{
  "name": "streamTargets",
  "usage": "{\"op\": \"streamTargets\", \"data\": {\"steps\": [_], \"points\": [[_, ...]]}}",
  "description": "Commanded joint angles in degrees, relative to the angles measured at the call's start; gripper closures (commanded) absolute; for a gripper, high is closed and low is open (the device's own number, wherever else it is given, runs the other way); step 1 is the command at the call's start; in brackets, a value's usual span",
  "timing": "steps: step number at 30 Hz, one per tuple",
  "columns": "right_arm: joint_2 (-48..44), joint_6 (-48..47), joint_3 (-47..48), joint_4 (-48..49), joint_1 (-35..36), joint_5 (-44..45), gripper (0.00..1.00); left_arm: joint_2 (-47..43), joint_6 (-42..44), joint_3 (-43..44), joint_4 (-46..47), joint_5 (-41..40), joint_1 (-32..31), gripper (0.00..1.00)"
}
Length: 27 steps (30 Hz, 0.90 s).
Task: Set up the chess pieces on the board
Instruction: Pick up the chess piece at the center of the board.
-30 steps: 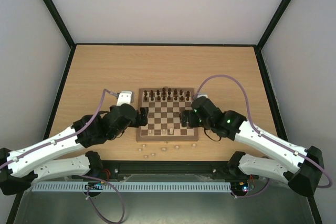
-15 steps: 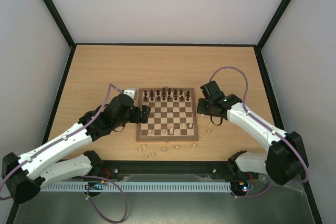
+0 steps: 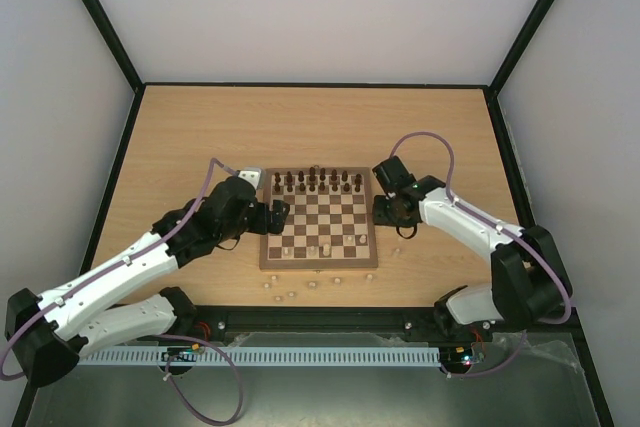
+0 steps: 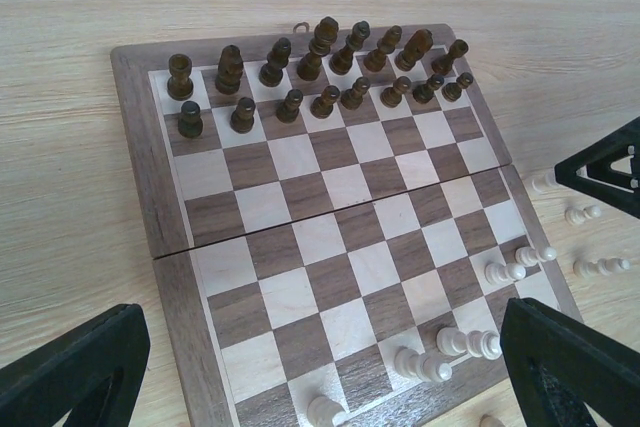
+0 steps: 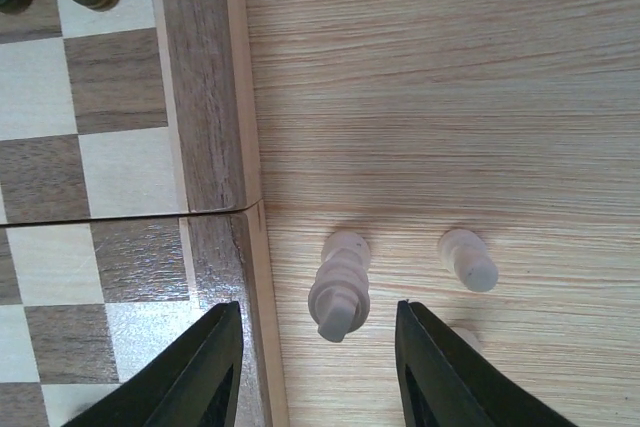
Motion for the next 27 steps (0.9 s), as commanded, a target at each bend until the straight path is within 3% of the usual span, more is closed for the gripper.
{"op": "streamTargets", "data": {"steps": [1,25,27], "points": [[1.55,-0.38,0.68,-2.81,-0.19,1.28,0.58,0.25,0.62,-0.53,0.52,0.52,0.32,0.01],[5.38,-1.40,1.88,-1.20,-0.30,4.34,0.74,0.19,0.64,-0.58,0.35,0.52,0.50,0.01],[5.39,-1.51,1.87,-1.20,-0.27,4.50,0.78,0.27,0.63,-0.57,0.29,0.52,0.49,0.01]]}}
